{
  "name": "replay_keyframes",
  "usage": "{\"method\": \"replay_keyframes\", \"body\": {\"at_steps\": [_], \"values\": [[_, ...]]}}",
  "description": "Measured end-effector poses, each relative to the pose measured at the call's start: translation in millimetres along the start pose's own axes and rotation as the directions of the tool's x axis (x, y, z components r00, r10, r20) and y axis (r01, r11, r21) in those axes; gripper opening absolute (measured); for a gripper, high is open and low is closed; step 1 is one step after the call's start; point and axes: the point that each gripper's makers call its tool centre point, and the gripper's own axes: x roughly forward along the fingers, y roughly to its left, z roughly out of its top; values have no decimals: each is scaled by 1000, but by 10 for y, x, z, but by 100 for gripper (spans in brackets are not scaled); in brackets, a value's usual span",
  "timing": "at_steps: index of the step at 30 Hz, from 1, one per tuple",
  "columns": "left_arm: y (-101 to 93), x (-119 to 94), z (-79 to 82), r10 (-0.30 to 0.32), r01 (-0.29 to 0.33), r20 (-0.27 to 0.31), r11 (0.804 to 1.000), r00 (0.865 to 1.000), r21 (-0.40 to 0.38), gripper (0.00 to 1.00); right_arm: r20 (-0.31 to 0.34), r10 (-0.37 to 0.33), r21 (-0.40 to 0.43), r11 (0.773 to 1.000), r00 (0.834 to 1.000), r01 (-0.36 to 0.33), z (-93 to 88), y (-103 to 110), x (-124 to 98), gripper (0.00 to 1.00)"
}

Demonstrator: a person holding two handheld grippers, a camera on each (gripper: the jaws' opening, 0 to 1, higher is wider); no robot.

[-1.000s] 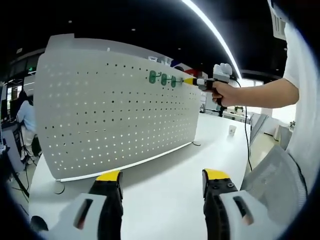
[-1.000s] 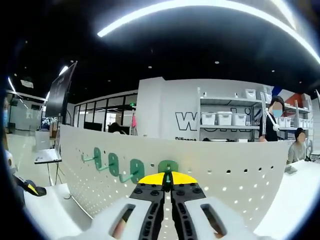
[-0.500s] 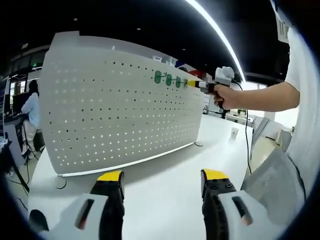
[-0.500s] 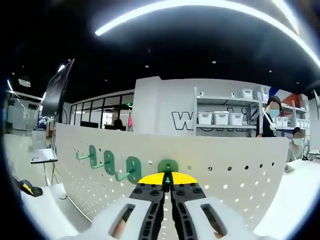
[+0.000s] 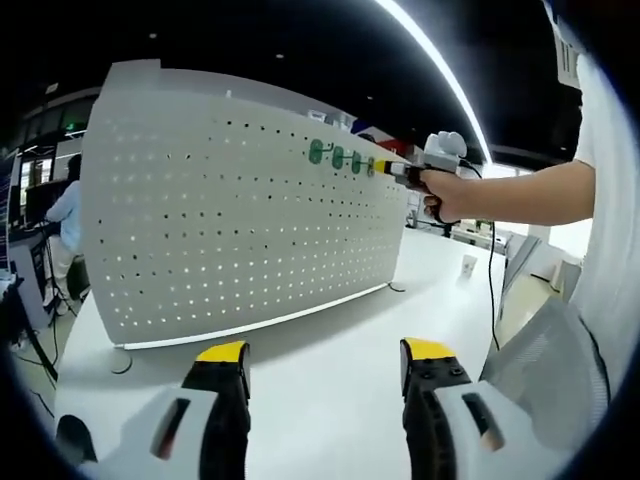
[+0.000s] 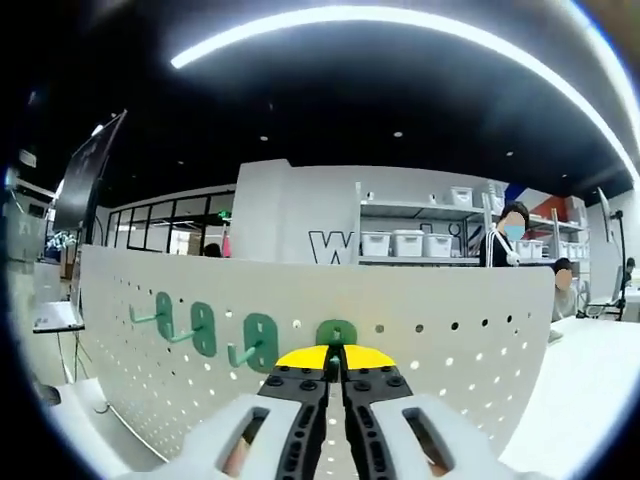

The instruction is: Insert the hook assembly into the mounting plate slot until the hook locks in place.

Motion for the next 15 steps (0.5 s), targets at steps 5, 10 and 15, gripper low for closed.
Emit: {"method": "replay_keyframes", "body": {"at_steps": [5,10,15], "values": [[-22,3,-12,-9,9,-4,1000,1000,-3,64,-1,27,27,999,1000,-27,-3,-11,6,3],[-37,9,-22,-13,13,-7,1000,1000,-1,63,6,28,46,999,1000,-28,-1,-1,-12,3],[-22,3,-12,-9,9,-10,1000,1000,11,64,18,52,132,990,998,-54,1,-18,-23,4]]}}
